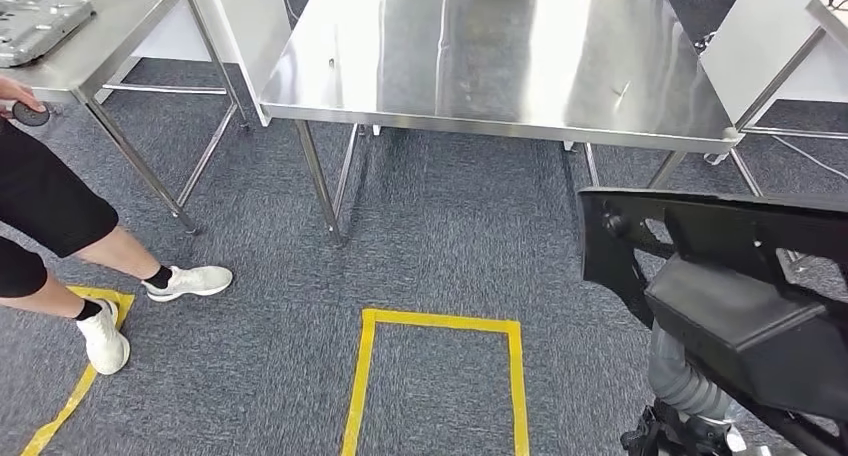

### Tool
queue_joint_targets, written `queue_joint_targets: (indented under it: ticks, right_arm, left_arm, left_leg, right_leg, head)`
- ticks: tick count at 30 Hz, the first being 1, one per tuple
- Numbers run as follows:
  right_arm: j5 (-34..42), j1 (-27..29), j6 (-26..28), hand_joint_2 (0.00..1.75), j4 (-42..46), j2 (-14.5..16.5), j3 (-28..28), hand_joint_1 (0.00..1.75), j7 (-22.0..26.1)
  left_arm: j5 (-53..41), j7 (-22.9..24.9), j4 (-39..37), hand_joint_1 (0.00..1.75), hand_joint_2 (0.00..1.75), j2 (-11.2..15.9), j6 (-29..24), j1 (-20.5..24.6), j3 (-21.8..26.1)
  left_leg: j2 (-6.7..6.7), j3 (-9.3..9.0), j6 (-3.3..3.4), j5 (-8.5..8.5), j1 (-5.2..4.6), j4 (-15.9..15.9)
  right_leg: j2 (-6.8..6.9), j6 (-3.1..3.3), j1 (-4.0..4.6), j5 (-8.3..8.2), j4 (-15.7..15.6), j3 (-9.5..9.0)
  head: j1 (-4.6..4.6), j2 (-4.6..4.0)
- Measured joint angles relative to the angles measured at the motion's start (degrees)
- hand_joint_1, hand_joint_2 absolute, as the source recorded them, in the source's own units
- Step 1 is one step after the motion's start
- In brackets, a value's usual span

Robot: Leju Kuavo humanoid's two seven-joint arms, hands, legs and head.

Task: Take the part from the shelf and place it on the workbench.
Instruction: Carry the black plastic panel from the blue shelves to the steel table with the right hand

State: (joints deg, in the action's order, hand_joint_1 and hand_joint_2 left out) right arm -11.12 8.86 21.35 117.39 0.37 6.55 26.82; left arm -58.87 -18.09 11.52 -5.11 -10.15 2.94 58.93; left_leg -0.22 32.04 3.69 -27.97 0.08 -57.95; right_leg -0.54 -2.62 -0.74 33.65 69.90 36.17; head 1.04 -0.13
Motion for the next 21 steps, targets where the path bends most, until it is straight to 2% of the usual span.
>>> queue_joint_targets:
  ticks: [1,2,3,5,6,7,8,9,11,12,13,15,16,17,18,19,21]
  right_arm:
    - [0.00,0.00,0.09,1.75,-0.08,-0.04,0.01,1.75,0.00]
    - [0.00,0.02,0.19,1.75,-0.17,-0.09,0.01,1.75,-0.01]
    - [0.00,0.03,0.27,1.75,-0.24,-0.13,0.01,1.75,-0.01]
    - [-0.01,0.02,0.36,1.75,-0.28,-0.15,0.02,1.75,-0.01]
    - [-0.01,0.01,0.38,1.75,-0.32,-0.15,0.03,1.75,-0.01]
    - [-0.01,-0.02,0.38,1.75,-0.36,-0.15,0.04,1.75,-0.01]
    - [0.00,-0.02,0.39,1.75,-0.40,-0.15,0.04,1.75,-0.02]
    - [0.01,-0.03,0.42,1.75,-0.44,-0.16,0.04,1.75,-0.02]
    - [0.03,0.00,0.47,1.75,-0.42,-0.15,0.02,1.75,-0.03]
    - [0.02,-0.05,0.50,1.75,-0.41,-0.14,0.02,1.75,-0.02]
    - [0.01,-0.08,0.50,1.75,-0.40,-0.11,0.03,1.75,-0.01]
    - [-0.01,-0.12,0.50,1.75,-0.40,-0.07,0.07,1.75,0.00]
    - [-0.01,-0.09,0.50,1.75,-0.42,-0.05,0.08,1.75,0.00]
    - [-0.01,-0.06,0.50,1.75,-0.43,-0.04,0.08,1.75,-0.01]
    - [-0.01,-0.06,0.51,1.75,-0.44,-0.04,0.08,1.75,-0.01]
    - [-0.01,-0.07,0.53,1.75,-0.45,-0.04,0.08,1.75,-0.01]
    - [-0.01,-0.13,0.60,1.75,-0.47,-0.04,0.10,1.75,-0.01]
  left_arm:
    - [-0.04,-0.03,0.00,0.00,1.75,-0.01,0.01,-0.03,0.00]
    - [-0.11,-0.05,0.00,0.00,1.75,-0.03,0.01,-0.09,0.00]
    - [-0.17,-0.05,0.00,0.00,1.75,-0.06,0.01,-0.14,0.00]
    - [-0.24,-0.05,0.00,0.00,1.75,-0.11,0.02,-0.19,0.00]
    - [-0.23,-0.05,0.00,0.00,1.75,-0.10,0.03,-0.17,0.00]
    - [-0.22,-0.04,0.00,0.00,1.75,-0.09,0.03,-0.13,0.00]
    - [-0.22,-0.03,0.00,0.00,1.75,-0.07,0.04,-0.09,0.00]
    - [-0.21,-0.02,0.00,0.00,1.75,-0.05,0.06,-0.06,0.00]
    - [-0.21,0.00,0.00,0.00,1.75,0.01,0.09,0.01,0.00]
    - [-0.21,0.01,0.00,0.00,1.75,0.03,0.10,0.05,0.00]
    - [-0.21,0.01,0.00,0.00,1.75,0.05,0.12,0.11,-0.01]
    - [-0.21,0.02,-0.01,0.00,1.75,0.04,0.15,0.06,-0.01]
    - [-0.21,0.03,-0.01,0.00,1.75,0.04,0.17,-0.01,-0.01]
    - [-0.21,0.03,-0.01,0.00,1.75,0.05,0.17,-0.08,-0.01]
    - [-0.20,0.03,0.00,0.00,1.75,0.07,0.17,-0.13,0.00]
    - [-0.20,0.03,0.00,0.00,1.75,0.10,0.16,-0.14,0.00]
    - [-0.19,0.03,-0.01,0.00,1.75,0.19,0.15,-0.18,0.00]
  left_leg:
    - [0.00,-0.23,0.06,-0.29,-0.02,0.00]
    - [-0.02,-0.57,0.03,-0.64,-0.02,-0.01]
    - [-0.06,-1.04,-0.06,-1.03,0.01,-0.01]
    - [-0.14,-2.15,-0.41,-1.95,0.09,0.02]
    - [-0.17,-2.76,-0.67,-2.47,0.05,0.01]
    - [-0.14,-3.15,-1.00,-2.96,-0.03,0.06]
    - [-0.08,-3.45,-1.35,-3.30,-0.12,0.05]
    - [-0.04,-3.88,-1.66,-3.48,-0.20,0.01]
    - [0.04,-3.89,-2.15,-3.47,-0.18,-1.07]
    - [0.03,-3.11,-2.37,-3.54,-0.12,-2.82]
    - [0.04,-1.54,-2.64,-3.93,-0.01,-5.55]
    - [0.03,3.31,-3.26,-6.21,0.26,-12.42]
    - [0.04,5.72,-3.53,-7.65,0.40,-14.99]
    - [0.05,7.54,-3.70,-8.58,0.49,-16.22]
    - [0.05,8.49,-3.76,-8.39,0.55,-15.73]
    - [0.06,8.46,-3.70,-6.86,0.59,-13.55]
    - [0.06,6.86,-3.28,-1.20,0.50,-6.89]
  right_leg:
    - [0.00,-0.06,-0.01,0.80,3.08,2.26]
    - [0.02,-0.33,-0.02,0.83,4.46,3.72]
    - [0.04,-0.84,-0.04,-0.18,3.58,4.02]
    - [0.26,-1.83,-0.11,-4.57,-3.64,1.77]
    - [0.46,-1.70,-0.06,-6.15,-7.26,0.49]
    - [0.64,-1.19,0.07,-7.14,-9.80,-0.53]
    - [0.76,-0.42,0.20,-7.49,-10.95,-1.05]
    - [0.75,0.40,0.32,-7.17,-10.98,-1.10]
    - [0.50,1.35,-0.01,-7.29,-11.21,-2.11]
    - [0.45,1.79,-0.22,-7.07,-11.35,-2.71]
    - [0.41,2.24,-0.42,-6.79,-11.49,-3.44]
    - [0.41,2.81,-0.45,-6.04,-11.59,-4.25]
    - [0.33,2.87,-0.46,-5.62,-11.59,-4.63]
    - [0.23,2.81,-0.46,-5.15,-11.59,-5.11]
    - [0.14,2.71,-0.48,-4.64,-11.59,-5.73]
    - [0.07,2.56,-0.51,-4.08,-11.59,-6.47]
    - [0.03,2.13,-0.45,-2.83,-11.59,-7.93]
  head:
    - [0.00,0.00]
    - [-0.01,0.00]
    - [0.01,0.00]
    - [0.08,0.00]
    - [0.10,0.00]
    - [0.10,0.00]
    - [0.11,0.00]
    - [0.08,0.00]
    - [0.08,0.00]
    - [0.00,0.00]
    - [-0.07,0.00]
    - [-0.22,0.00]
    - [-0.22,0.00]
    - [-0.24,0.00]
    - [-0.27,0.00]
    - [-0.29,0.00]
    - [-0.33,0.00]
